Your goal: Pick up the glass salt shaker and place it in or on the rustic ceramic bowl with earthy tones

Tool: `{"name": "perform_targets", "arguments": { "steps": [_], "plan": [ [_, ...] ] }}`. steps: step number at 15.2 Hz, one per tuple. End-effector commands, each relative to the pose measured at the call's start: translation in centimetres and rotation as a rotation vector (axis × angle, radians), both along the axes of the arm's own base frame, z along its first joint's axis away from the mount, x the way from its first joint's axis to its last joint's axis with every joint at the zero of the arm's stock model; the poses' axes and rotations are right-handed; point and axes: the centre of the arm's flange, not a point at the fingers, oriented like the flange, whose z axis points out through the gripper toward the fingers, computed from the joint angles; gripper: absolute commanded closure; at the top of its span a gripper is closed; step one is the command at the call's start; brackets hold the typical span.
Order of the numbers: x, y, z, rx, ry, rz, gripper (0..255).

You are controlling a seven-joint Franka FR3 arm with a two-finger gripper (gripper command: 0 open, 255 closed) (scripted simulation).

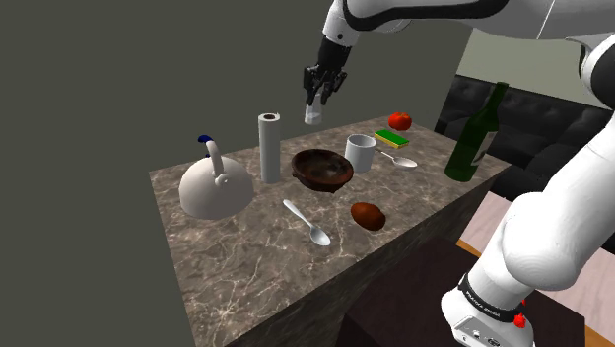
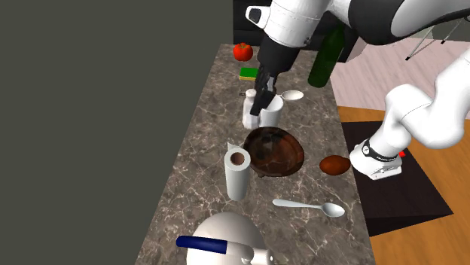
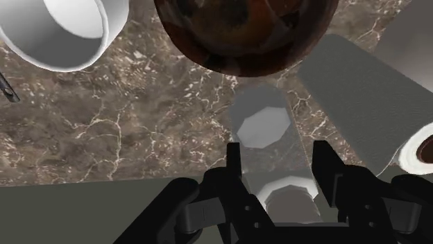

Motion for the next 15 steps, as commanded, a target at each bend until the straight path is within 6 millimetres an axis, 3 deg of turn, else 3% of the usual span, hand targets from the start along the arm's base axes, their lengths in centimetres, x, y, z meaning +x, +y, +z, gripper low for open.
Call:
{"name": "perform_targets", "arguments": {
  "steps": [1,4,15],
  "plan": [
    [-2.6,0.7,0.2,0.000,-0.001,0.000,255],
    [-6.7,1.5,0.5,0.000,-0.001,0.000,255],
    [-6.7,1.5,-5.3,0.000,-0.001,0.000,255]
  ]
}}
